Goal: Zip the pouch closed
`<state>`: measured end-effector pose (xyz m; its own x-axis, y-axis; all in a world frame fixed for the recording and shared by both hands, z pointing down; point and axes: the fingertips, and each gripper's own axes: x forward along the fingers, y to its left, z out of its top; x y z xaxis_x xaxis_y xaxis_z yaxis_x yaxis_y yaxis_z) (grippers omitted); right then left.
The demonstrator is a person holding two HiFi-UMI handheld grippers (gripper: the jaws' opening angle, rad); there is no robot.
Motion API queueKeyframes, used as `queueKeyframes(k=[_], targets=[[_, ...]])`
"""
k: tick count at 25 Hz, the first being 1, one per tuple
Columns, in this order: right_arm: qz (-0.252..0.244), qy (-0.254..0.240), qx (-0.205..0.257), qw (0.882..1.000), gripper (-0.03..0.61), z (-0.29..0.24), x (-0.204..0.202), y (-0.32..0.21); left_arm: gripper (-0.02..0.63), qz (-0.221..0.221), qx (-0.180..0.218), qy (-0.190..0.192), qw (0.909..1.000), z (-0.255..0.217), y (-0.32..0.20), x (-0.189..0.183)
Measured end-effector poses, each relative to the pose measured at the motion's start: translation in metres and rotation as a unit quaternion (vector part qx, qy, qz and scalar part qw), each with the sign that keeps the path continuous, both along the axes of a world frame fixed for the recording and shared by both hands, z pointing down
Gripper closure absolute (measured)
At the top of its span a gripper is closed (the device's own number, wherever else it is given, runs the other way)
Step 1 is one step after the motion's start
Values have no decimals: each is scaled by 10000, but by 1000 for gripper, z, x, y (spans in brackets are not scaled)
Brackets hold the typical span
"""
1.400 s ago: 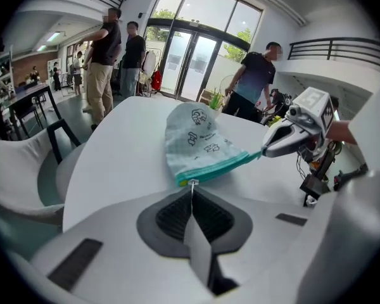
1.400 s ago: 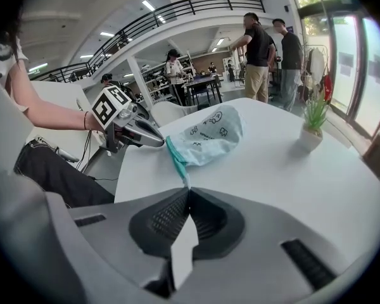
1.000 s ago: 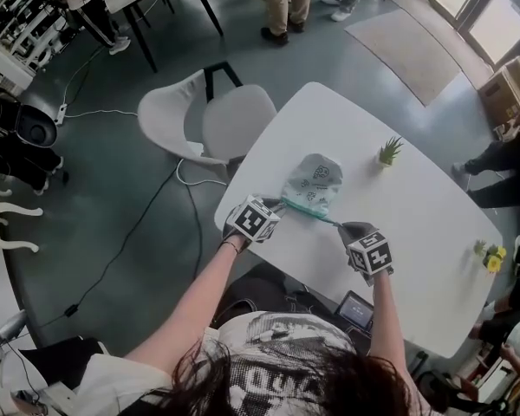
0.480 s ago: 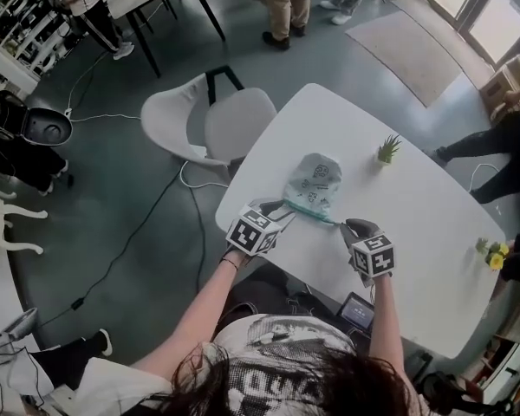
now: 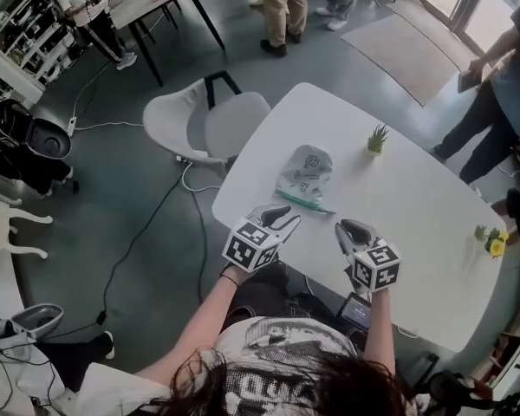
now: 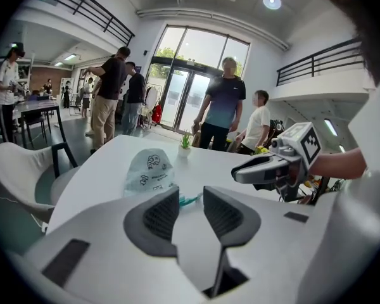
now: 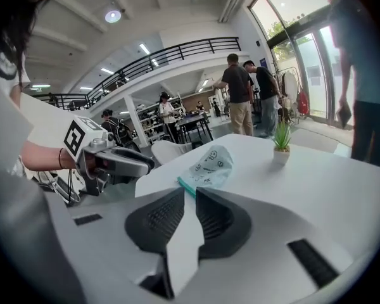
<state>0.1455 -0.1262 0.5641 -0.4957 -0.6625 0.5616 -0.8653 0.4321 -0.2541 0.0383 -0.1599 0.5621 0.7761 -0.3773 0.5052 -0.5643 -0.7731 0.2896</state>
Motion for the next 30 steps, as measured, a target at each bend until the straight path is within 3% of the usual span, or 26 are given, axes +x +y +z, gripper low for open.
queueKeyframes(k=[18, 30], targets=[[-403, -525, 667, 9956, 526, -44, -14, 126, 552, -371, 390, 387, 9978, -48, 142, 19], [-422, -708, 847, 9930, 548, -62, -41, 146, 572, -284, 428, 413, 9978, -66, 170, 2]])
